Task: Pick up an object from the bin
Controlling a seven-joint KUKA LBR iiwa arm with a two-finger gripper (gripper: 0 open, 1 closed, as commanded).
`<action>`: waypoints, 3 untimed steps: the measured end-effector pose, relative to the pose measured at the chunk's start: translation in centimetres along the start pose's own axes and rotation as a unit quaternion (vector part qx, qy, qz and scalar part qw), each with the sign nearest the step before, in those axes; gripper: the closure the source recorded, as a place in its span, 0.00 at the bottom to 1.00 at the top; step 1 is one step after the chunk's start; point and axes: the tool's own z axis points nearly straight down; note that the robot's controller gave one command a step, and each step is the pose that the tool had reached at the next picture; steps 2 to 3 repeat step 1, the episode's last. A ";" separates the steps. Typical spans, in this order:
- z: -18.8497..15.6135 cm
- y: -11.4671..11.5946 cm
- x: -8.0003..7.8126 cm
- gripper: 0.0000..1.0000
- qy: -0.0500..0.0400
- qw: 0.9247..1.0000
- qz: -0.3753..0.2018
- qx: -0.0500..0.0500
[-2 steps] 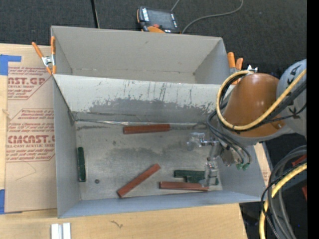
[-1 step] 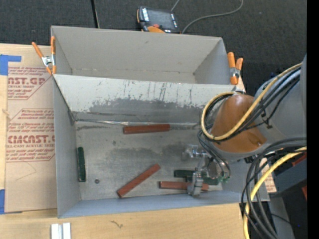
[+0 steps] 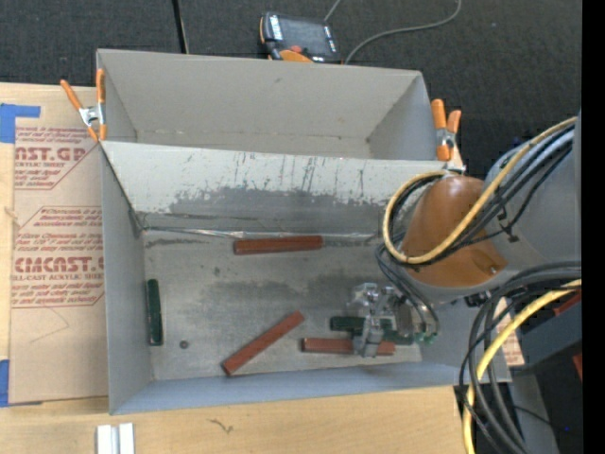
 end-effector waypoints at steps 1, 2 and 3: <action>-15.6 -3.7 -7.3 1.00 -0.007 0.991 -0.130 0.002; -15.6 -3.7 -7.3 1.00 -0.007 0.991 -0.130 0.002; -15.6 -3.7 -7.3 1.00 -0.007 0.991 -0.130 0.002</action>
Offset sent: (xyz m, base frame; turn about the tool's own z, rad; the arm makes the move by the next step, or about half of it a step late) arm 0.0665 -0.0429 0.1525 -0.2613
